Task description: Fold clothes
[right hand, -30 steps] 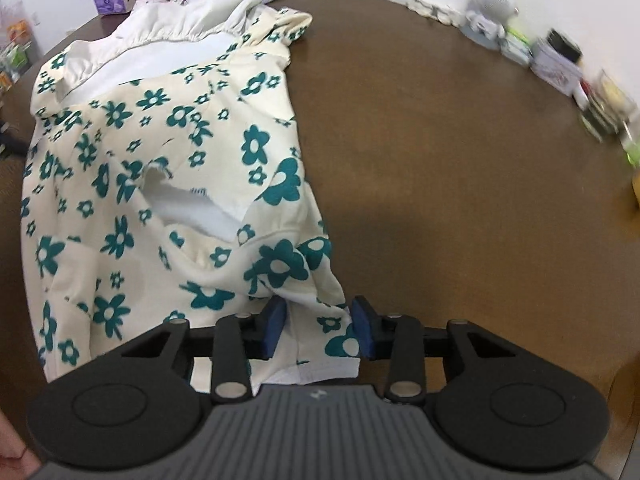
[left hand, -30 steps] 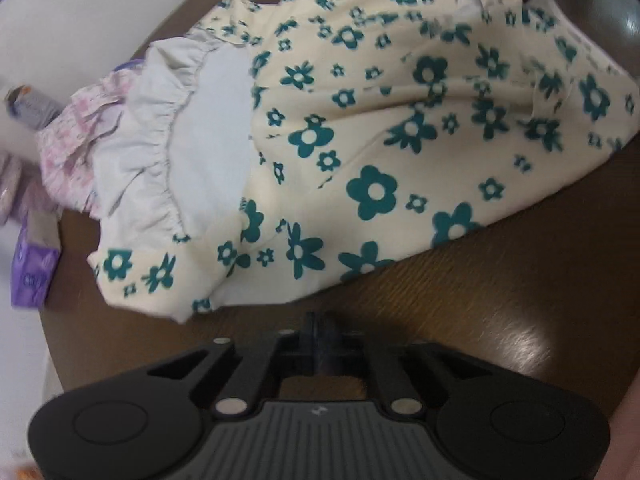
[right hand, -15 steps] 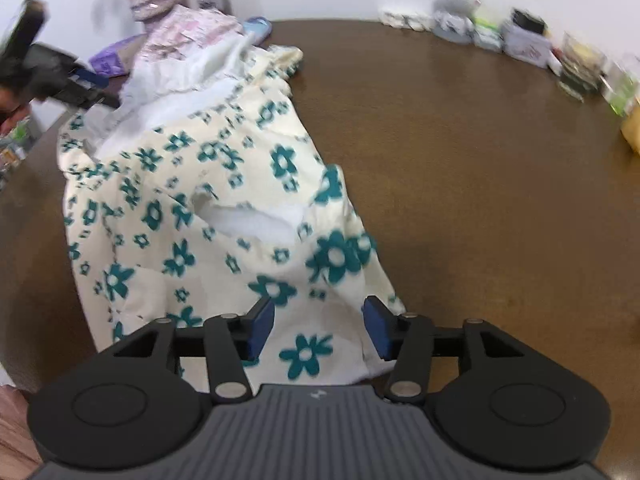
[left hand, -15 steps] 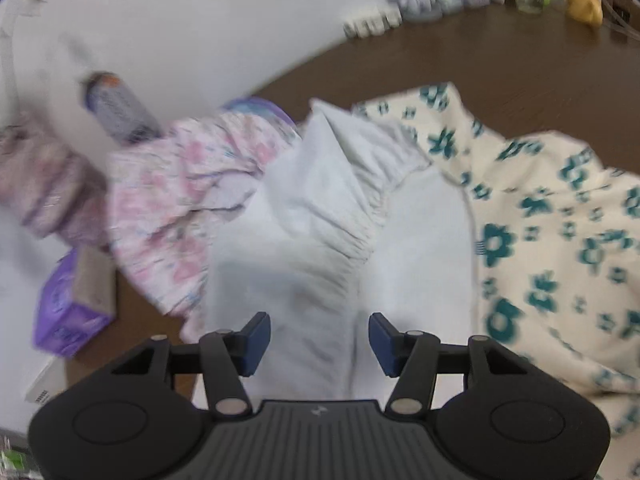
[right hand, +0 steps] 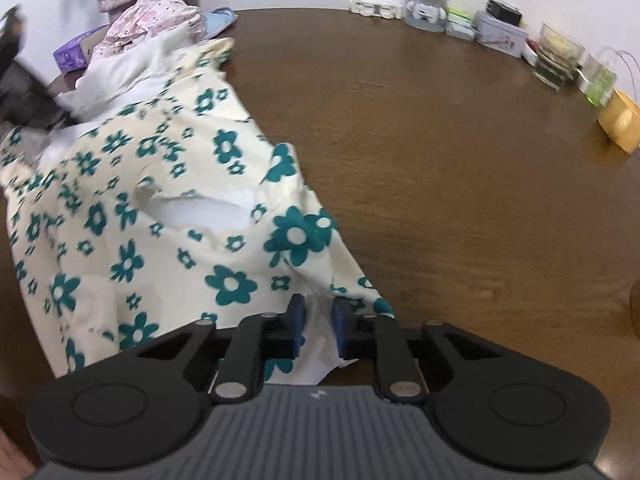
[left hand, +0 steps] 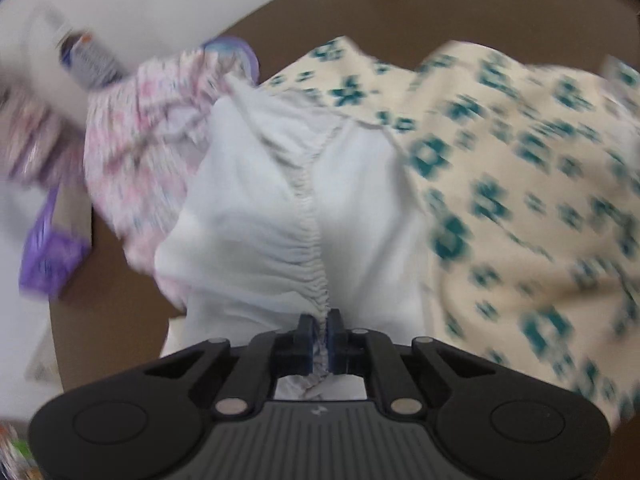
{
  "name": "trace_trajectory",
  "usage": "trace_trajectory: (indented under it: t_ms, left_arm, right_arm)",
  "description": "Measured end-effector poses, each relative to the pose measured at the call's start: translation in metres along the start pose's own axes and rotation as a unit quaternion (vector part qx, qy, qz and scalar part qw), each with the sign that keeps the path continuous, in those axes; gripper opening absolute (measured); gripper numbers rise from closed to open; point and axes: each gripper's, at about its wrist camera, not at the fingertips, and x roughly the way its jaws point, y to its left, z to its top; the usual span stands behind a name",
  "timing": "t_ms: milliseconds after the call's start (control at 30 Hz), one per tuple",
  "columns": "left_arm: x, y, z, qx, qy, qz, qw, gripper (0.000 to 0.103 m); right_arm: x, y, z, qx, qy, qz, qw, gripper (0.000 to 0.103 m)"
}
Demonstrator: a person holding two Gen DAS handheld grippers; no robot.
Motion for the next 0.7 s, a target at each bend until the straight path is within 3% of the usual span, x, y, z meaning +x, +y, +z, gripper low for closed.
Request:
trace_trajectory:
  t_ms: [167, 300, 467, 600, 700]
  left_arm:
    - [-0.043, -0.017, -0.084, -0.095, 0.008, -0.025, 0.9951, 0.006]
    - [-0.056, -0.018, -0.114, -0.162, 0.006, -0.024, 0.9866, 0.010]
    - [-0.047, 0.012, -0.112, -0.234, -0.004, 0.012, 0.9722, 0.018]
    - [-0.048, 0.026, -0.103, -0.230, -0.014, 0.012, 0.9731, 0.025]
    - [-0.068, 0.034, -0.093, -0.213, -0.070, 0.016, 0.9745, 0.036]
  right_arm:
    - [0.012, -0.005, 0.016, -0.047, -0.008, 0.012, 0.999, 0.011]
    - [0.025, 0.002, 0.035, -0.095, -0.016, 0.023, 0.995, 0.011]
    - [0.036, 0.013, 0.051, -0.120, -0.022, 0.020, 0.992, 0.011]
    - [0.030, 0.015, 0.041, -0.118, -0.026, -0.002, 0.993, 0.011]
    - [0.014, 0.009, 0.031, -0.090, -0.033, -0.001, 0.995, 0.015]
